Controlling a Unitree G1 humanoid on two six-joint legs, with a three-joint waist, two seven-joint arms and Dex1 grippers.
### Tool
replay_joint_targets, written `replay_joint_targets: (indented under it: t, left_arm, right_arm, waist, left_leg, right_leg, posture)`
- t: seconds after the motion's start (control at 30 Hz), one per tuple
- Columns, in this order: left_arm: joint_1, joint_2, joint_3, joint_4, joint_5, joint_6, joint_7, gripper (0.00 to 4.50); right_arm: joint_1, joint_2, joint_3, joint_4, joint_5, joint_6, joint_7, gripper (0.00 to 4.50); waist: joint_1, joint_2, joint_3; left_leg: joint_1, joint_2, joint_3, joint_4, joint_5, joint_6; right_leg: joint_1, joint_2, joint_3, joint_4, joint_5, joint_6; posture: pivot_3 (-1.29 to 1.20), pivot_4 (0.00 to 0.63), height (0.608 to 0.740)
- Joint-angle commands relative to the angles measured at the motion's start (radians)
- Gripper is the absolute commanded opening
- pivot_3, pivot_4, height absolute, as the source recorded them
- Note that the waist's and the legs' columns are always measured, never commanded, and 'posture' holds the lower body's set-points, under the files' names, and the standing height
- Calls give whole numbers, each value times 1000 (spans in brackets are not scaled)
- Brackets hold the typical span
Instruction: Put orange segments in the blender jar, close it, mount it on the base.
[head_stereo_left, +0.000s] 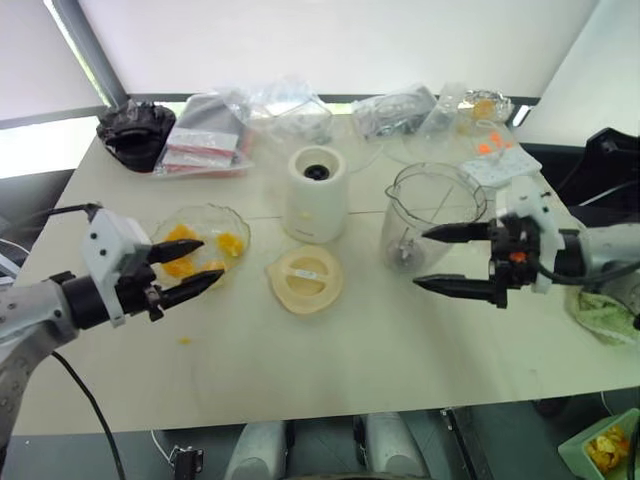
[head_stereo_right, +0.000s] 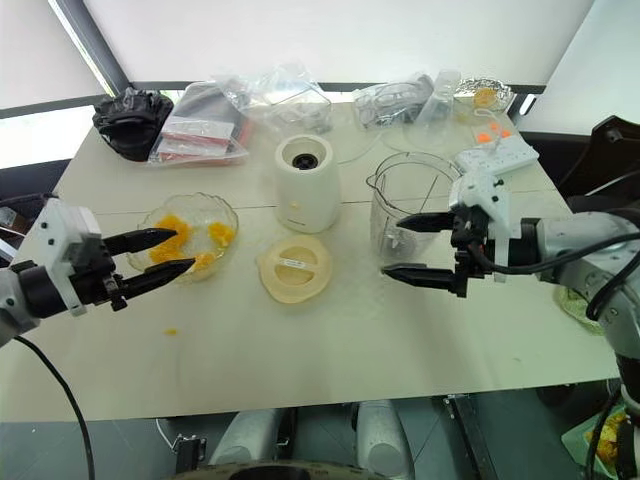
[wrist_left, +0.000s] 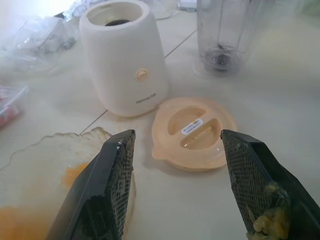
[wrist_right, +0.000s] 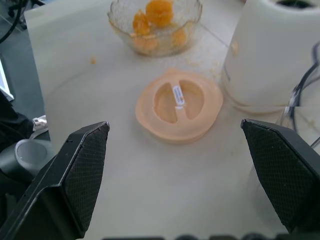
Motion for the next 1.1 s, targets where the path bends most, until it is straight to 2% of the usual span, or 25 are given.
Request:
replay_joint_targets:
  t: [0.03,0.43,0.8,0.93,1.1]
  left_arm:
    - [-2,9,22,-9,-10,-7,1,2834]
    - [-20,-10,-5,-39,-25,5,56,2834]
    - [-22,28,-2,-24,-18,40,71,2834]
    - [-85,38,-20,29,2,62,115,2834]
    - [-210,33,-128,137,92,149,261,2834]
  right_arm:
    - [-29,16,0,-10,17,3,-6,4409]
    - [-77,33,30,10,-3,-1,-8,4409]
    - [-81,51,46,4,-8,-1,-13,4409]
    - [-75,58,49,1,-13,-3,-16,4409]
    - [-67,76,57,-10,-24,-10,-27,4409]
  waist:
    - [1,0,0]
    - [2,0,0]
    - [2,0,0]
    - [3,0,0]
    - [3,0,0]
  left_leg:
    - [0,0,0,0,0,0]
    - [-1,0,0,0,0,0]
    - [-1,0,0,0,0,0]
    - [-1,0,0,0,0,0]
    - [-1,-1,0,0,0,0]
  right_leg:
    - [0,0,0,0,0,0]
    - [-1,-1,0,0,0,0]
    - [-1,0,0,0,0,0]
    - [-1,0,1,0,0,0]
    - [-1,0,0,1,0,0]
  posture:
    - [0,150,740]
    - [0,150,740]
    - [0,150,740]
    - [0,150,740]
    - [0,150,740]
